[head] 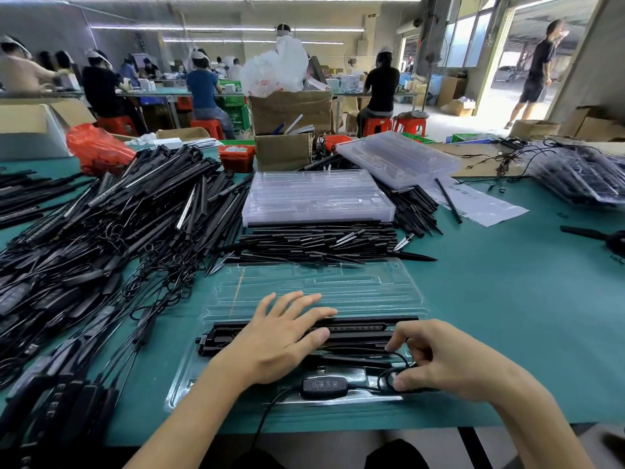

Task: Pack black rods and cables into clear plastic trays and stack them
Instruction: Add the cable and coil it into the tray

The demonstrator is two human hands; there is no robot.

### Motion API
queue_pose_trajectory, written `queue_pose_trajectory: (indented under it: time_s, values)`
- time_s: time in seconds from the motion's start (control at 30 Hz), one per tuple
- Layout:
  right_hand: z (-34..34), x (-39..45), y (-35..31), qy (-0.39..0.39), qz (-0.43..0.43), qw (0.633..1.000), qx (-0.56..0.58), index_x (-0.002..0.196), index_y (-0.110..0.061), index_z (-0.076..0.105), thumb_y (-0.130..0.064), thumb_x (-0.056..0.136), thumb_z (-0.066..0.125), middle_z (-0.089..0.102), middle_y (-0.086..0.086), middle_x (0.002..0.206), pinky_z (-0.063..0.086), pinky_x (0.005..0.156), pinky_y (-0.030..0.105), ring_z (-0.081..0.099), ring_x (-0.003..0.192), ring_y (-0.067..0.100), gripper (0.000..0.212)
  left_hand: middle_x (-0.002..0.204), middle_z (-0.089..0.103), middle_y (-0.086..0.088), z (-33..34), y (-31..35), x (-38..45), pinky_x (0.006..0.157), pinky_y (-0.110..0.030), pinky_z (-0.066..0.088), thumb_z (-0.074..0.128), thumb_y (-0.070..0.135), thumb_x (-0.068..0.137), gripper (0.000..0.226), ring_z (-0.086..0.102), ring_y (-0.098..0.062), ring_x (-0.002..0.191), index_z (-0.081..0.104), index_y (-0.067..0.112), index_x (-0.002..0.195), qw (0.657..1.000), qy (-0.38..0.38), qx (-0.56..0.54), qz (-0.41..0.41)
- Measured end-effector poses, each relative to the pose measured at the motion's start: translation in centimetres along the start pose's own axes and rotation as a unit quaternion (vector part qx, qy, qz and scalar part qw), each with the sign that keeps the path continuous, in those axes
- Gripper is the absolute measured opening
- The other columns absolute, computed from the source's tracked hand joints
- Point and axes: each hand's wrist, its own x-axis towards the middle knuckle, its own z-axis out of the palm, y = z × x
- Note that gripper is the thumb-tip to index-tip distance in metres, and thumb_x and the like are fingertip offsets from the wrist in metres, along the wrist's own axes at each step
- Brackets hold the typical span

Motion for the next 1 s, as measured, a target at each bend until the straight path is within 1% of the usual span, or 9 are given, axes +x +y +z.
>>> queue_pose_trajectory:
  time_s: [0.1,0.2,0.4,0.53,0.63,0.7,0.77,0.9,1.0]
  values:
    - [0.3,0.5,-0.2,-0.014,0.005,1.000,-0.011,0.088,-0.030,0.062,-0.037,0.076,0.084,0.047,-0.019,0.054,0.030,0.053,0.021,0.038,0.052,0.004,0.027,0.163,-0.002,0.026,0.2,-0.1,0.2,0.122,-0.043,-0.015,0.014,0.070,0.097,0.054,-0.017,0.001,0.148,0.007,0.058,0.149,0.999,-0.002,0.035,-0.001]
    - [0.3,1.1,-0.4,-0.038,0.020,0.999,-0.015,0.088,-0.026,0.059,-0.035,0.077,0.084,0.047,-0.016,0.052,0.033,0.052,0.022,0.039,0.049,0.004,0.028,0.163,-0.002,0.026,0.1,-0.1,0.1,0.122,-0.043,-0.014,0.023,0.065,0.099,0.053,-0.017,0.001,0.148,0.007,0.058,0.149,0.999,-0.004,0.033,0.002]
    - [0.2,1.3,-0.6,-0.072,0.026,0.997,-0.007,0.095,-0.026,0.051,-0.030,0.080,0.080,0.047,-0.010,0.052,0.034,0.050,0.019,0.041,0.049,0.006,0.033,0.163,0.001,0.025,0.1,0.2,0.0,0.122,-0.044,-0.013,0.023,0.063,0.098,0.053,-0.014,0.000,0.149,0.009,0.057,0.149,1.000,0.010,0.030,0.004]
    - [0.3,1.3,-0.7,-0.067,0.014,0.997,-0.023,0.092,-0.026,0.050,-0.031,0.078,0.077,0.047,-0.010,0.051,0.034,0.052,0.022,0.040,0.049,0.006,0.032,0.162,0.009,0.025,0.2,0.2,0.0,0.123,-0.044,-0.008,0.019,0.067,0.092,0.057,-0.006,-0.001,0.150,0.016,0.056,0.148,0.999,0.029,0.022,0.007]
    - [0.4,1.1,-0.8,-0.045,0.000,0.999,-0.025,0.083,-0.027,0.050,-0.042,0.076,0.072,0.047,-0.012,0.051,0.033,0.052,0.022,0.038,0.049,0.006,0.027,0.160,0.018,0.026,0.2,0.2,0.0,0.123,-0.042,-0.003,0.015,0.072,0.092,0.059,0.004,-0.001,0.149,0.026,0.054,0.146,0.998,0.054,0.008,0.005]
    - [0.5,1.1,-0.9,-0.026,-0.012,0.999,-0.018,0.076,-0.025,0.049,-0.048,0.082,0.064,0.047,-0.013,0.052,0.033,0.053,0.022,0.037,0.051,0.006,0.028,0.158,0.021,0.027,0.2,0.3,0.0,0.123,-0.040,-0.001,0.019,0.071,0.093,0.057,0.008,-0.001,0.148,0.029,0.052,0.146,0.998,0.067,0.018,0.006]
    - [0.7,1.2,-0.9,-0.009,-0.017,1.000,-0.020,0.071,-0.025,0.047,-0.042,0.092,0.060,0.047,-0.014,0.051,0.032,0.053,0.021,0.037,0.051,0.006,0.030,0.158,0.021,0.027,0.2,0.3,0.0,0.123,-0.039,0.000,0.025,0.069,0.095,0.054,0.009,0.000,0.148,0.028,0.051,0.146,0.997,0.072,0.029,0.007]
    - [0.9,1.1,-0.6,-0.016,-0.015,1.000,-0.019,0.080,-0.025,0.054,-0.031,0.092,0.066,0.047,-0.012,0.051,0.036,0.055,0.025,0.039,0.050,0.006,0.018,0.157,0.024,0.028,-0.1,0.3,0.0,0.124,-0.039,0.001,0.026,0.069,0.096,0.056,0.009,0.004,0.147,0.029,0.048,0.148,0.998,0.068,-0.003,0.001]
    - [0.9,1.2,-0.4,-0.011,-0.020,1.000,-0.019,0.087,-0.024,0.056,-0.028,0.090,0.070,0.048,-0.013,0.049,0.033,0.053,0.023,0.040,0.048,0.006,0.015,0.153,0.038,0.023,-1.3,0.3,0.1,0.123,-0.042,0.011,0.020,0.074,0.091,0.065,0.022,0.003,0.143,0.035,0.043,0.147,0.995,0.070,-0.069,-0.021]
